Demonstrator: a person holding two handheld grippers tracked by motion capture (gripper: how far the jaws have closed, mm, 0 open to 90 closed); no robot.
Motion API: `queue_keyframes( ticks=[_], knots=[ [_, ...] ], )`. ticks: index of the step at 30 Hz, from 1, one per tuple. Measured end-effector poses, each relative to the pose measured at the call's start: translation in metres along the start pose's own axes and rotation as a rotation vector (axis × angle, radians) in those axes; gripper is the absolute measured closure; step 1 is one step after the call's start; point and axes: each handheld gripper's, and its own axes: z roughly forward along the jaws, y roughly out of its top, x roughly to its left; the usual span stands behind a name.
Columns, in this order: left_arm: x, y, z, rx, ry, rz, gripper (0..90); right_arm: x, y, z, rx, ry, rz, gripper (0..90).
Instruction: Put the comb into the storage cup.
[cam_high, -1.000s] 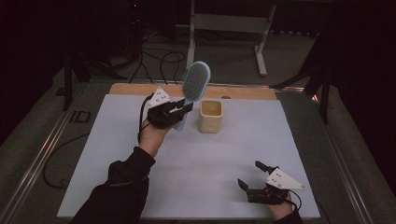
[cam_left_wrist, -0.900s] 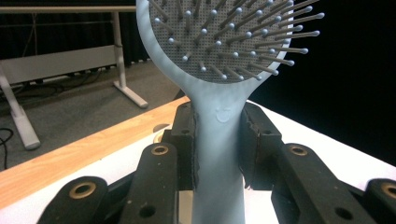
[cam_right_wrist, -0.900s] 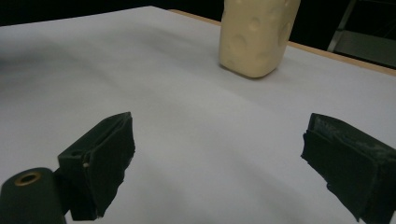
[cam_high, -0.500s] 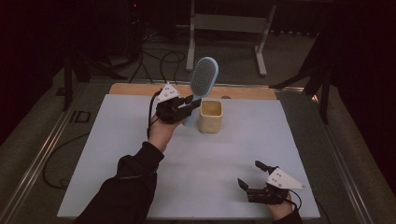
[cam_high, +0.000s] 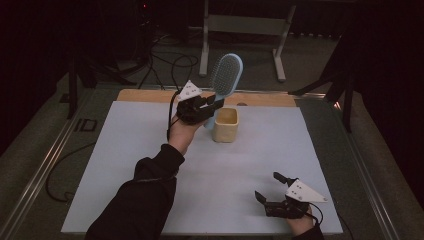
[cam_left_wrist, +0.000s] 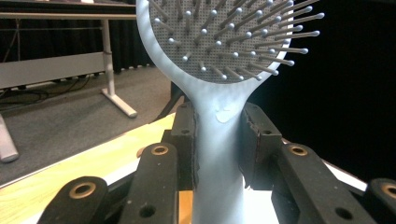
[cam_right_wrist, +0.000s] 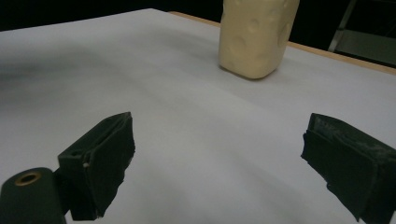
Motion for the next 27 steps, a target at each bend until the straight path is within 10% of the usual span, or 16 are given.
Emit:
queue_keyframes(
  ticks=[27],
  knots=[
    [0.007,0.008,0.047,-0.058,-0.016,-0.036,70.2,-0.002,0.000,-0.002,-0.009,0.003,0.011,8.9]
  ],
)
